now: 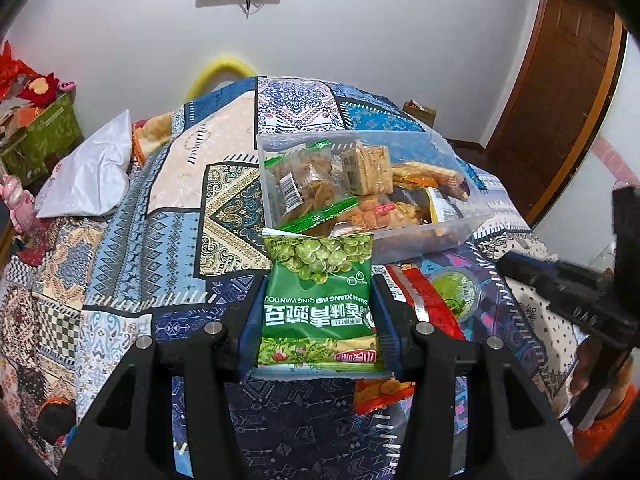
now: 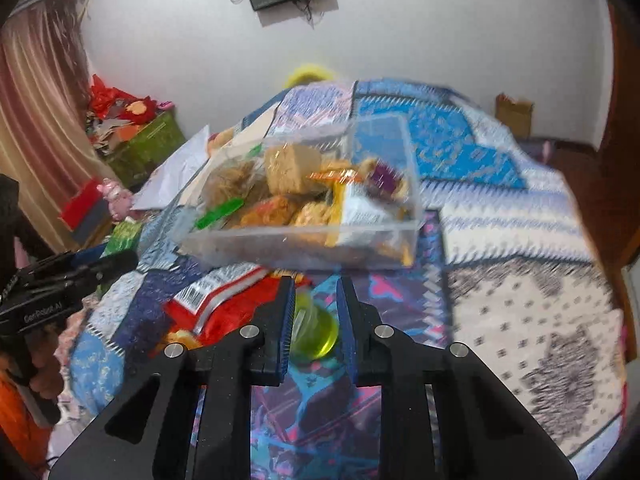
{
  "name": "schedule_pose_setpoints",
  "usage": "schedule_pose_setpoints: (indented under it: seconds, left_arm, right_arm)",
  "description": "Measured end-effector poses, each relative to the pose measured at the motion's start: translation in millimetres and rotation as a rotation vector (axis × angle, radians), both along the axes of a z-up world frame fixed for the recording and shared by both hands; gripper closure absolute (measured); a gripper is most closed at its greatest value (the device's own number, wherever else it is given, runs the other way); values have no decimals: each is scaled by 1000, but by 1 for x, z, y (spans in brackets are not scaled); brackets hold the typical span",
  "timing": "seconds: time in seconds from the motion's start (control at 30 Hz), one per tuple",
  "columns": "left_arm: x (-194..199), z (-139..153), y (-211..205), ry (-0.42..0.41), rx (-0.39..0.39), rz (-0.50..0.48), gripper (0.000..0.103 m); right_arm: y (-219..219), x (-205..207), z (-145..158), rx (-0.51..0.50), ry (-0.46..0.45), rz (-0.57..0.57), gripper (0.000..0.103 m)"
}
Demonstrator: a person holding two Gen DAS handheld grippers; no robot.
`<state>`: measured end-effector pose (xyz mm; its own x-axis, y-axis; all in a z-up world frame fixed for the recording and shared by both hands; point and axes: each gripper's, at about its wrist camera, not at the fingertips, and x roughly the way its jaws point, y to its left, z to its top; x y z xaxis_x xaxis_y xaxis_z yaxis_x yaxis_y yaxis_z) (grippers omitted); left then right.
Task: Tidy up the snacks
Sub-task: 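Lower both snacks into the clear box and open both tools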
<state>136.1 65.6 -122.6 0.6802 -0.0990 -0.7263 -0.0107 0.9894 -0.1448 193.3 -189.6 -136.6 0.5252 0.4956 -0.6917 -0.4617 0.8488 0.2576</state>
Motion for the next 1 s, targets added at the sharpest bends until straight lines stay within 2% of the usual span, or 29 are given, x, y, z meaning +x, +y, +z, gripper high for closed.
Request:
schedule_pose_setpoints:
  seconds: [0.03, 0.17, 0.2, 0.4, 0.53, 0.8, 0.87, 1.0]
  left_arm:
    - [0, -1, 1, 3, -6, -1, 53]
    - [0, -12, 5, 31, -30, 4, 53]
    - [-1, -14, 6, 36, -36, 5, 53]
    - [-5, -25, 12, 58, -54, 19, 53]
    - [-6, -28, 15, 66, -63, 25, 53]
    - [-8, -31, 12, 76, -63, 23, 53]
    - [-9, -31, 12, 79, -64, 24, 53]
    - [-9, -30, 10, 76, -59, 23, 53]
  right_arm:
    - [1, 0, -2, -8, 8, 3, 81]
    - [12, -1, -16, -56, 24, 41, 54]
    - [13, -1, -19, -59, 28, 47, 52]
    - [22, 15, -44, -94, 129, 55, 52]
    - [31, 15, -50, -107, 151, 84, 51]
    - [38, 15, -54, -138, 133, 98, 51]
    - [37, 14, -54, -137, 124, 90, 58]
    - [34, 7, -53, -121, 103, 81, 61]
